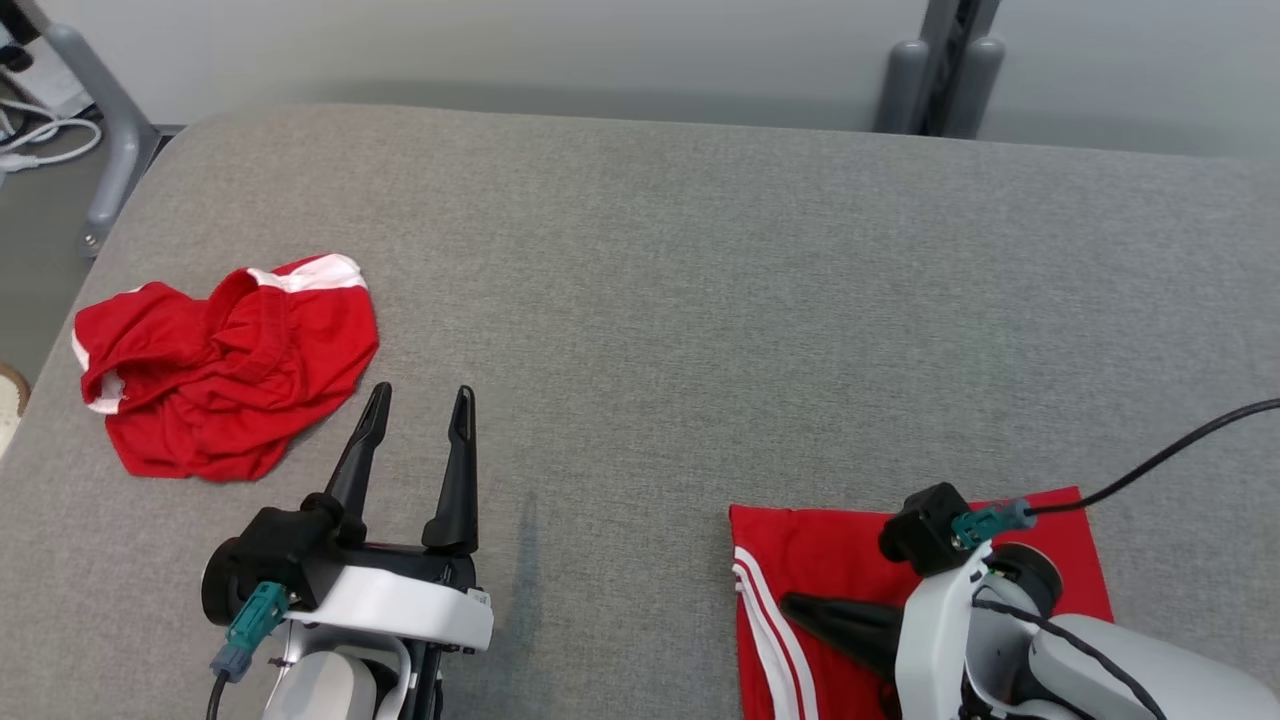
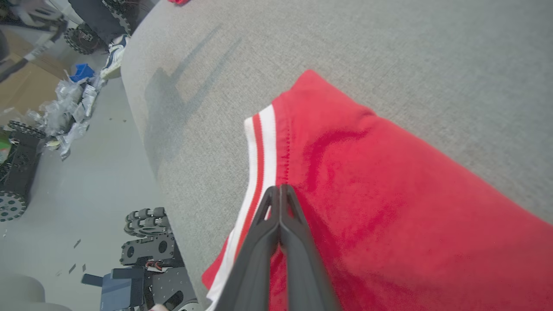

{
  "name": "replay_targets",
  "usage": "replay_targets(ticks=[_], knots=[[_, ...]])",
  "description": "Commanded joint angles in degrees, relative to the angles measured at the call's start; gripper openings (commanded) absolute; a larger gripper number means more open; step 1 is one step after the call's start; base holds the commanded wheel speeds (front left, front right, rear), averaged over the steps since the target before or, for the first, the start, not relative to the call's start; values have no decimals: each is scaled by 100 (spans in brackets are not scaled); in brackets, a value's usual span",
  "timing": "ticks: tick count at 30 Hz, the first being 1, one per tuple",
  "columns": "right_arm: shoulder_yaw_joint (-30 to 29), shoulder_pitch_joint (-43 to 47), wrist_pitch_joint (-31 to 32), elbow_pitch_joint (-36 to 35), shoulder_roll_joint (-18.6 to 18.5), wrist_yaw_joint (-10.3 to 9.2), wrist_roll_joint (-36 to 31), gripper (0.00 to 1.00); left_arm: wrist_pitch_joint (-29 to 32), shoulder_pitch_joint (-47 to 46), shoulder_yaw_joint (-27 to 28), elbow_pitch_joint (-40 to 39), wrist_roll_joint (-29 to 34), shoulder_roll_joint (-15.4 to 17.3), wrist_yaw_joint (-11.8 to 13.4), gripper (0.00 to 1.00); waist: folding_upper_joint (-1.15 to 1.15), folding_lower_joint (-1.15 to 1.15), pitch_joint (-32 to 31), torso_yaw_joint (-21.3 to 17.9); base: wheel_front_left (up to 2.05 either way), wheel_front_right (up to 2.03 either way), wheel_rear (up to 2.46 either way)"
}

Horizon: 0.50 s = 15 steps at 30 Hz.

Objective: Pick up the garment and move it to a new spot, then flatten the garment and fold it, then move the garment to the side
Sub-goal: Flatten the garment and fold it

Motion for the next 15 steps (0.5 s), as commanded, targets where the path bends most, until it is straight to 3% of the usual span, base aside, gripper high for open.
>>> replay_targets(ticks=[1,8,15], knots=[[64,-191,16,224,20,1,42,0,-23,-104,-5,11,-36,21,28,100,0,0,86,205,0,0,0],[226,-511,-71,912,118,1,334,0,-23,-67,-40,10,-99,22,55,100,0,0,184,475,0,0,0],[284,-739,-632,1490,195,-1,339,0,-23,-112,-134,-21,-171,21,134,100,0,0,213,545,0,0,0]])
